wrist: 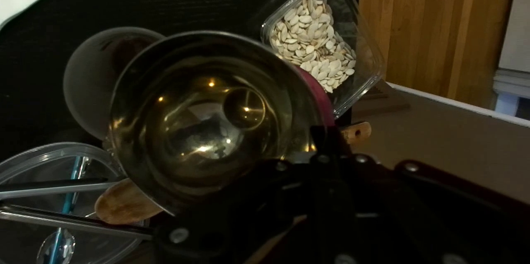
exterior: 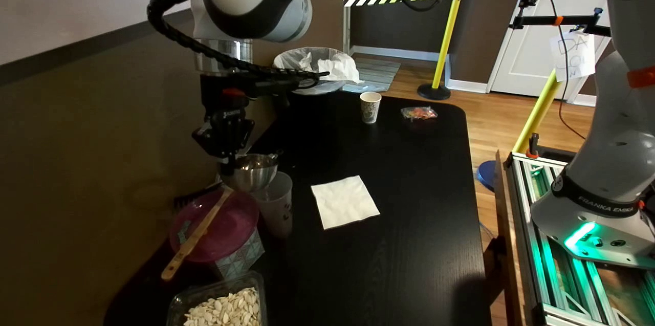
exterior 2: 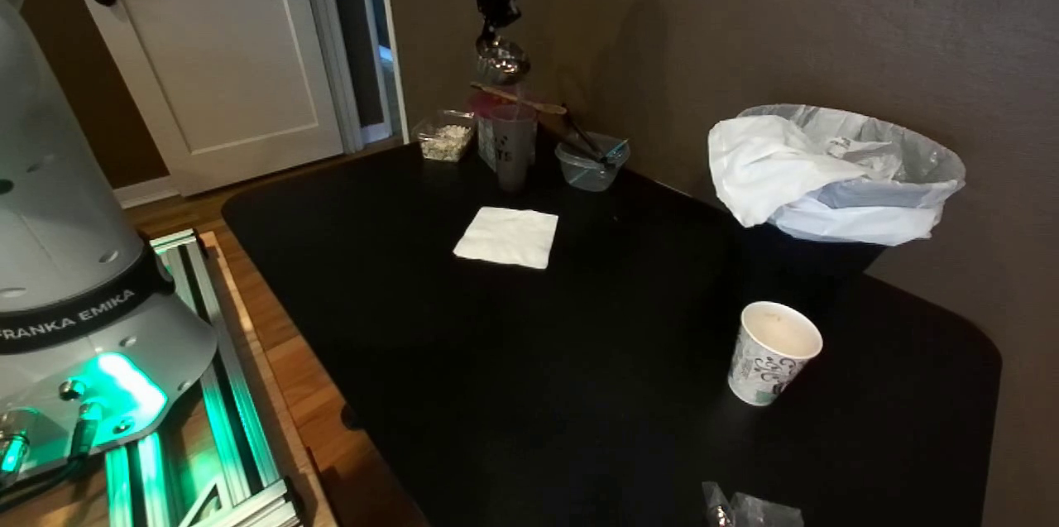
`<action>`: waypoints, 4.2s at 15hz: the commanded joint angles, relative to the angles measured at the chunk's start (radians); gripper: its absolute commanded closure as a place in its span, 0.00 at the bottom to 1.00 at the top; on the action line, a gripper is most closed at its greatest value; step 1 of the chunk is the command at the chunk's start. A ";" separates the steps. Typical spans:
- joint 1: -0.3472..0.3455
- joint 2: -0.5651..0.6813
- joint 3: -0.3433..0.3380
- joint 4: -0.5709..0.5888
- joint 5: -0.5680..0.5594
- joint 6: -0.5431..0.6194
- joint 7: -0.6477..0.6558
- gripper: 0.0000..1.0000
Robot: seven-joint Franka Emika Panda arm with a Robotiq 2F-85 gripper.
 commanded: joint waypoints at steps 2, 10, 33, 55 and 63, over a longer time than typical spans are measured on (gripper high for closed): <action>-0.033 -0.048 0.020 -0.062 0.056 0.020 -0.047 0.99; -0.059 -0.055 0.029 -0.080 0.106 0.015 -0.092 0.99; -0.092 -0.070 0.045 -0.111 0.199 -0.003 -0.169 0.99; -0.143 -0.057 0.062 -0.110 0.296 -0.042 -0.250 0.99; -0.160 -0.048 0.056 -0.099 0.341 -0.091 -0.283 0.99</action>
